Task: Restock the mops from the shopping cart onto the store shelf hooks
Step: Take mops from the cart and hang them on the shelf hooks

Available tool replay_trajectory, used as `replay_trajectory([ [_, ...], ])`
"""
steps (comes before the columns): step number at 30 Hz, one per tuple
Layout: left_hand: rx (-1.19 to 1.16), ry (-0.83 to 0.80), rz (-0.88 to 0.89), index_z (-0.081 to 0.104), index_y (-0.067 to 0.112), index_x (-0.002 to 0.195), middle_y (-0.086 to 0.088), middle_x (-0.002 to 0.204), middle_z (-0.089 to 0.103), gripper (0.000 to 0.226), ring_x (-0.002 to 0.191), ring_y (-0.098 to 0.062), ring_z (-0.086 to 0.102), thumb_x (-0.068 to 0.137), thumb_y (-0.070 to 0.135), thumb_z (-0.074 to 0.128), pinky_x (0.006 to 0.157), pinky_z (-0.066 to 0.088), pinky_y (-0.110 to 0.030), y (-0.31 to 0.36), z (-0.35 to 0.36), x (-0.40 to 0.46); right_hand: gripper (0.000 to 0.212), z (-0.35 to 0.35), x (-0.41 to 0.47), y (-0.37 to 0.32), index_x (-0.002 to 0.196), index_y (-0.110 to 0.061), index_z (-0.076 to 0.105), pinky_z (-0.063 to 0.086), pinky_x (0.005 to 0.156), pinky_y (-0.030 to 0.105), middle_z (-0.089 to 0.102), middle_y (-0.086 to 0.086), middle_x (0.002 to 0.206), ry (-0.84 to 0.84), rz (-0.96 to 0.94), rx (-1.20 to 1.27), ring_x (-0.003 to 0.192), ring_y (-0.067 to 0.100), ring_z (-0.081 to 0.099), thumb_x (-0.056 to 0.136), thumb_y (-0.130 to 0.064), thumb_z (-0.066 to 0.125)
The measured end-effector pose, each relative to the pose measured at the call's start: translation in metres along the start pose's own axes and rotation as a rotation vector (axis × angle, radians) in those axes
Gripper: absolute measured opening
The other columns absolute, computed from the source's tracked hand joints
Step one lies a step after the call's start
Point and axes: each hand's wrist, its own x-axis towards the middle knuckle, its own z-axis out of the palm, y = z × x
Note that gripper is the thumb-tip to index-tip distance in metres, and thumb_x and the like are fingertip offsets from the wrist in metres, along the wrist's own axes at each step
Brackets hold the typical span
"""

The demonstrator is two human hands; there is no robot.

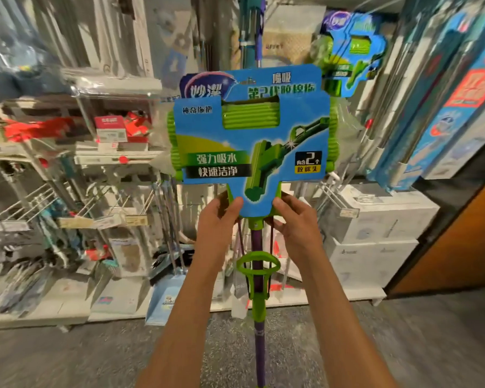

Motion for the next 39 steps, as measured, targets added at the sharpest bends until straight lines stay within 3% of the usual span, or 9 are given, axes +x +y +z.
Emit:
replay_trajectory([
  [4, -0.071, -0.010, -0.052, 0.071, 0.017, 0.109, -0.001, 0.105, 0.077, 0.019, 0.100, -0.021, 0.073, 0.092, 0.026, 0.070, 0.093, 0.057, -0.043, -0.002, 0.021, 0.013, 0.016, -0.018, 0.002, -0.007, 0.110, -0.008, 0.070, 0.059, 0.084, 0.038, 0.076, 0.007, 0.104, 0.010, -0.024, -0.034, 0.097, 0.021, 0.072, 0.098, -0.010, 0.060],
  [11, -0.144, -0.012, -0.108, 0.071, 0.015, 0.103, -0.003, 0.097, 0.078, 0.014, 0.091, -0.023, 0.075, 0.089, 0.018, 0.073, 0.076, 0.060, -0.032, 0.001, 0.072, 0.030, 0.020, -0.058, 0.022, -0.035, 0.115, -0.017, 0.070, 0.060, 0.083, 0.036, 0.074, 0.006, 0.112, -0.005, -0.079, -0.086, 0.105, 0.021, 0.071, 0.100, -0.013, 0.057],
  [17, -0.053, -0.017, -0.079, 0.073, 0.013, 0.099, -0.005, 0.094, 0.078, 0.019, 0.089, -0.024, 0.075, 0.084, 0.023, 0.080, 0.082, 0.059, -0.042, 0.009, 0.136, 0.053, 0.012, -0.103, 0.058, -0.066, 0.099, -0.001, 0.066, 0.053, 0.062, 0.017, 0.071, 0.005, 0.090, 0.061, -0.159, -0.224, 0.080, 0.003, 0.070, 0.099, -0.011, 0.060],
  [21, -0.006, -0.051, -0.043, 0.073, 0.015, 0.095, -0.007, 0.093, 0.078, 0.017, 0.090, -0.028, 0.074, 0.084, 0.024, 0.081, 0.088, 0.058, -0.050, 0.016, 0.177, 0.068, 0.008, -0.136, 0.087, -0.079, 0.093, -0.004, 0.067, 0.057, 0.064, 0.024, 0.074, 0.008, 0.088, 0.102, -0.191, -0.203, 0.087, 0.017, 0.073, 0.096, -0.009, 0.064],
  [24, 0.051, -0.050, 0.015, 0.072, 0.016, 0.094, -0.004, 0.089, 0.076, 0.025, 0.087, -0.023, 0.073, 0.085, 0.038, 0.078, 0.086, 0.058, -0.053, 0.019, 0.212, 0.085, 0.007, -0.163, 0.111, -0.092, 0.089, -0.007, 0.067, 0.058, 0.064, 0.027, 0.072, 0.008, 0.083, 0.114, -0.216, -0.212, 0.085, 0.015, 0.072, 0.095, -0.011, 0.065],
  [27, 0.091, 0.020, 0.061, 0.061, 0.020, 0.074, 0.003, 0.067, 0.062, 0.034, 0.069, -0.020, 0.062, 0.085, 0.049, 0.075, 0.070, 0.053, -0.048, 0.020, 0.244, 0.100, 0.012, -0.187, 0.134, -0.104, 0.092, -0.003, 0.068, 0.059, 0.070, 0.040, 0.069, 0.022, 0.091, 0.102, -0.247, -0.263, 0.085, 0.022, 0.069, 0.094, -0.015, 0.067],
  [31, 0.191, 0.073, 0.127, 0.032, 0.018, 0.065, 0.005, 0.061, 0.026, 0.050, 0.055, -0.014, 0.028, 0.092, 0.042, 0.067, 0.056, 0.023, -0.032, 0.021, 0.283, 0.113, 0.011, -0.215, 0.158, -0.119, 0.094, -0.006, 0.070, 0.057, 0.072, 0.042, 0.070, 0.021, 0.093, 0.073, -0.286, -0.289, 0.083, 0.019, 0.067, 0.094, -0.017, 0.068],
  [36, 0.136, 0.038, 0.134, 0.046, 0.002, 0.077, -0.006, 0.072, 0.042, 0.081, 0.066, -0.018, 0.042, 0.071, 0.081, 0.065, 0.063, 0.033, -0.037, 0.016, 0.323, 0.137, 0.007, -0.249, 0.186, -0.142, 0.092, -0.016, 0.070, 0.050, 0.058, 0.017, 0.075, -0.008, 0.079, 0.028, -0.287, -0.259, 0.075, 0.001, 0.068, 0.095, -0.011, 0.065],
  [39, 0.132, 0.033, 0.154, 0.041, 0.016, 0.072, -0.007, 0.070, 0.036, 0.059, 0.063, -0.018, 0.036, 0.076, 0.070, 0.065, 0.061, 0.030, -0.037, 0.019, 0.347, 0.151, 0.011, -0.264, 0.202, -0.154, 0.087, -0.017, 0.068, 0.050, 0.059, 0.017, 0.073, -0.011, 0.076, 0.016, -0.285, -0.249, 0.077, 0.003, 0.069, 0.096, -0.011, 0.064],
])
